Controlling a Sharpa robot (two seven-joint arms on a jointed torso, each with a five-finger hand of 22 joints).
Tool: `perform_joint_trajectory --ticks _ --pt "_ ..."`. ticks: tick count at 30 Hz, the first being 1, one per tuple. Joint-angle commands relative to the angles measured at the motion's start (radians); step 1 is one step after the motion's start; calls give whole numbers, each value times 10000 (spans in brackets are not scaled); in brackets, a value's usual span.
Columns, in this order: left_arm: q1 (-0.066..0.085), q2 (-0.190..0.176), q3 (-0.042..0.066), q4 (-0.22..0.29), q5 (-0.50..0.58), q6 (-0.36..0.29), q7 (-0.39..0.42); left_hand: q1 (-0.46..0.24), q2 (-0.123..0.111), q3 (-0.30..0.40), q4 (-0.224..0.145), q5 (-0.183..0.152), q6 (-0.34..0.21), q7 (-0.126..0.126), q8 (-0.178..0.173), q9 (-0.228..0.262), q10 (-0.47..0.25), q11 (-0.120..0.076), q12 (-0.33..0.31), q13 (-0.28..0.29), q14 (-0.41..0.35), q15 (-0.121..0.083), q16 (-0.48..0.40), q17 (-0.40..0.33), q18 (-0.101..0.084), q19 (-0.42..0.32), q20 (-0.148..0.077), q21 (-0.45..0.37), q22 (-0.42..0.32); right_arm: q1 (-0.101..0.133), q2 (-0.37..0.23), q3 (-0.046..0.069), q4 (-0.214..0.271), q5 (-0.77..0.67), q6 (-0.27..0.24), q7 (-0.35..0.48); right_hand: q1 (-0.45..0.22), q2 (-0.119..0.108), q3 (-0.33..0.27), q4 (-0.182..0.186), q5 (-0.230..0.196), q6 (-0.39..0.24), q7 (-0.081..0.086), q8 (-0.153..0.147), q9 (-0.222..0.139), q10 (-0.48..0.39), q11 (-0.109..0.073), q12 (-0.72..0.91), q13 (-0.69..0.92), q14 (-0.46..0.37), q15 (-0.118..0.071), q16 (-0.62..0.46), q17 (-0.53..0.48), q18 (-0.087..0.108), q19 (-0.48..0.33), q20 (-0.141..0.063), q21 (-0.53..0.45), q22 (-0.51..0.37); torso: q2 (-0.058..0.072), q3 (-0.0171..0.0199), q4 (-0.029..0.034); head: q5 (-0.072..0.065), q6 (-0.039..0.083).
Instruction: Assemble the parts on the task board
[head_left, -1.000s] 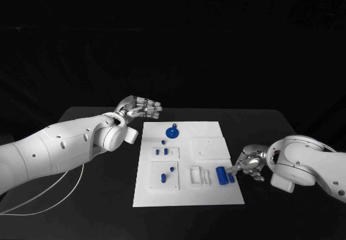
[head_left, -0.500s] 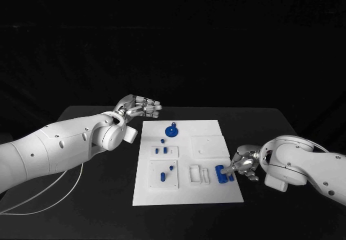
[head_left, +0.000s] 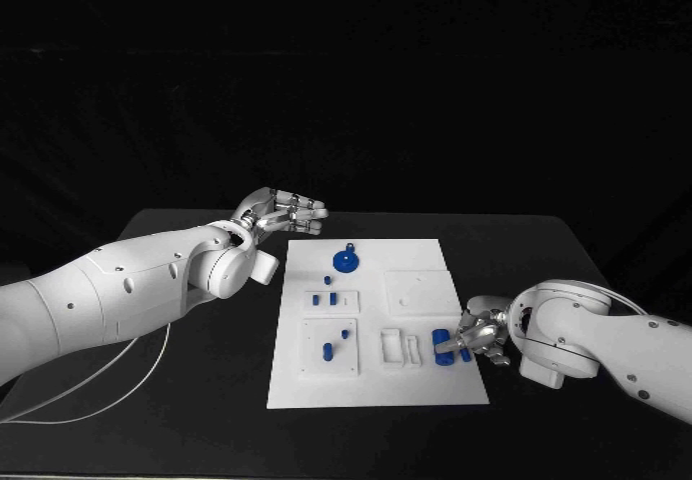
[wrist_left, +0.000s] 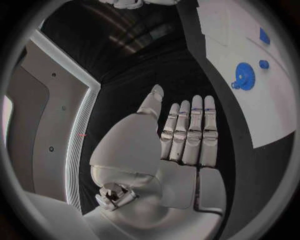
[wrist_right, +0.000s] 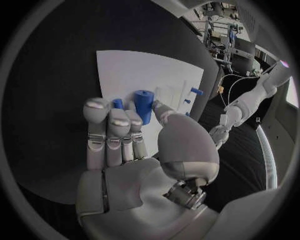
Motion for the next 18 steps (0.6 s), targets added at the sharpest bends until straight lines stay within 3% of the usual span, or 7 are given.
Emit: perform_joint_trajectory --ticks 1,6,18 --pt "-4 37 5 14 1 174 30 -101 -33 -17 56 -62 -57 7 -20 12 -37 25 16 8 -71 32 -34 8 0 31 38 64 -34 -49 116 -106 -51 -421 -78 -631 -19 -113 17 91 -74 9 -36 -66 -62 0 41 -13 -1 2 74 -36 -2 56 481 75 -58 23 -1 1 -3 3 -1" --pt "-4 83 2 -8 3 210 -1 -73 -82 5 150 -67 -63 11 -22 11 -39 27 16 8 -77 36 -35 23 3 32 44 79 -139 -49 299 -216 -81 -508 -169 -631 -19 -127 26 127 -108 22 -40 -67 -64 1 37 -14 -2 4 73 -37 -1 54 481 73 -69 30 1 -9 -10 14 1" --pt "-2 123 1 -38 4 272 -63 -79 -89 6 174 -70 -75 15 -19 13 -44 29 17 8 -79 38 -33 22 -2 32 44 79 -174 -47 629 -310 -110 -649 -281 -631 18 -153 43 160 -99 24 -39 -68 -75 1 36 -10 -1 5 72 -42 0 51 482 71 -94 50 4 -9 1 48 -3"
